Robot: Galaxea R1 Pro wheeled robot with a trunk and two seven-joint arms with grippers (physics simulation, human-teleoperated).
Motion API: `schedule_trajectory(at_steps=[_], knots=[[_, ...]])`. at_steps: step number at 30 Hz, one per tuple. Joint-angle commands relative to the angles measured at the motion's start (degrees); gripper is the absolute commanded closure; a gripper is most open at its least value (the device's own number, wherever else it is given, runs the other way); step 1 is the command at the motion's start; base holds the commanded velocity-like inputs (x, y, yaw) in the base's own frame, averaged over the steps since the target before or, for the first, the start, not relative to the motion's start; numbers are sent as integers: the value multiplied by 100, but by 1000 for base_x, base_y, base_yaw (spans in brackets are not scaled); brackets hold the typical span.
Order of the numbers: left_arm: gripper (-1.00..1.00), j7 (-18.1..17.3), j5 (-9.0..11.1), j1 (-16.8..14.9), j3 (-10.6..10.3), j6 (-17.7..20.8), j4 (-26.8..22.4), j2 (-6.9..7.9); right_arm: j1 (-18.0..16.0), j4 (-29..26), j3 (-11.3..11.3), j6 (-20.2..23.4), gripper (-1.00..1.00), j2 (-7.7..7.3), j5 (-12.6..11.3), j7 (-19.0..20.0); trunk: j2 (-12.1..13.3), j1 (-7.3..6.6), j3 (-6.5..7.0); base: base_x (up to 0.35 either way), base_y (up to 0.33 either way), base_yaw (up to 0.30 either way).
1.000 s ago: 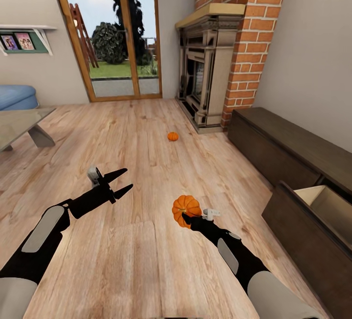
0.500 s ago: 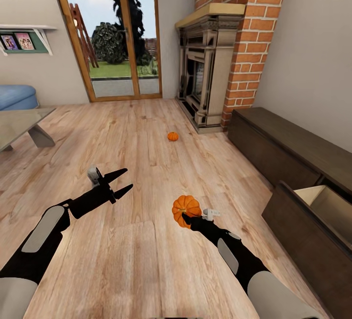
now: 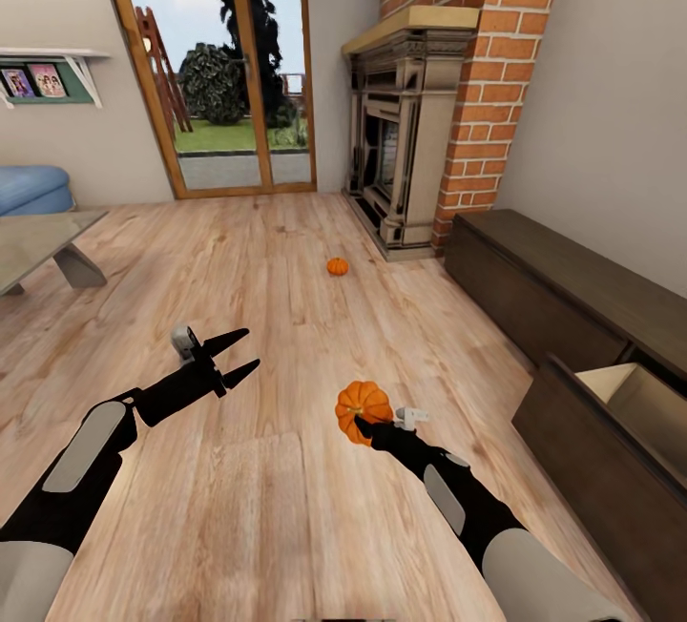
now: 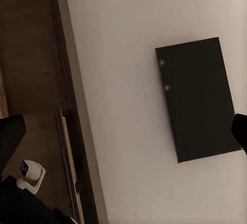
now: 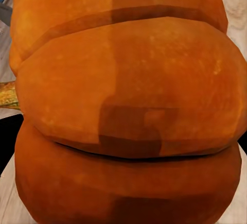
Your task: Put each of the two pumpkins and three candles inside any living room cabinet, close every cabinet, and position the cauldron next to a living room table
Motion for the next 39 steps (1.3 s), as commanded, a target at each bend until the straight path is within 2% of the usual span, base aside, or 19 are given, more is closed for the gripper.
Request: schedule_trajectory(at_steps=[1,6,24,30,37,39], knots=[[-100,1,-1,0,0,0,-1,0,0,3,-4,-3,100,-1,6,0,0,0,0,268,0,0],[-100,5,-20,0,-6,0,-6,-7,0,3,-4,-5,100,-1,6,0,35,-25,85,29,0,0],[-100,8,-28,1,-2,0,-9,-8,0,0,-4,-5,100,-1,4,0,757,-421,408,1,0,0],[-100,-2,1,0,0,0,-2,-3,0,3,-4,-5,100,-1,-5,0,757,-421,408,37,0,0],[-100,6,-5,0,0,-2,18,-8,0,27,-4,-5,100,-1,-3,0,757,-421,408,327,0,0],[-100,7,-8,0,0,-6,178,-8,0,96,-4,-10,100,-1,2,0,757,-421,408,338,0,0]])
